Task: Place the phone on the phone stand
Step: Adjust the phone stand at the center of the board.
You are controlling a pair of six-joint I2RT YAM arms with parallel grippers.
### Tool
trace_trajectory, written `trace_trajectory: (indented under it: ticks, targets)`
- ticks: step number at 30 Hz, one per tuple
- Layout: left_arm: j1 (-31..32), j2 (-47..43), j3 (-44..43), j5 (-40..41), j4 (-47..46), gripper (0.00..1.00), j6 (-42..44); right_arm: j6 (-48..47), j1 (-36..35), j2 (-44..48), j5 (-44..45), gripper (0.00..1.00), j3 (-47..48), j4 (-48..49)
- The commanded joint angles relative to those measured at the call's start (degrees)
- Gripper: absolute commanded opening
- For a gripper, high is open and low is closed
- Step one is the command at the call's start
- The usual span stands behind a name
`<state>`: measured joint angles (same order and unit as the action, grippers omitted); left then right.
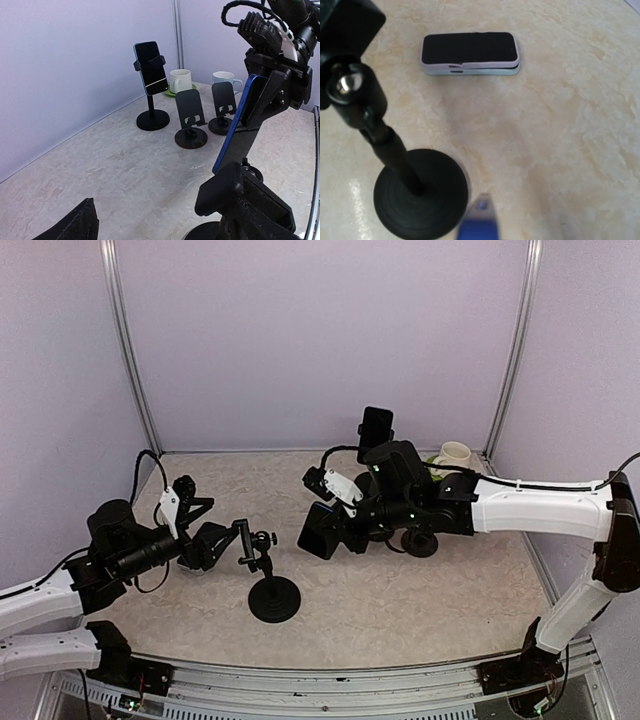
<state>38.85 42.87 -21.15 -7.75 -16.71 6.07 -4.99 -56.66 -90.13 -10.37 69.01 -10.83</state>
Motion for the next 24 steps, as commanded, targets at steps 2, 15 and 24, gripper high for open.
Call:
trace_trajectory:
  ticks: [2,15,24]
  targets:
    - [-5.58,1.91,-2.99,-20.82,-6.59,0.85,2.65,0.63,-0.08,3.04,-1.53,0.0,-0.64,3.4]
    - [-8.94,9.4,-6.48,-33.5,-5.11,0.64,5.19,1.3,-0.1,3.42,-1.44,0.0,-1.59,3.61]
    - [-9.89,5.39,-3.46,-35.04,-8.17,0.57,4.78,1.48,-0.11,3.47,-1.52,0.0,-1.64,3.3]
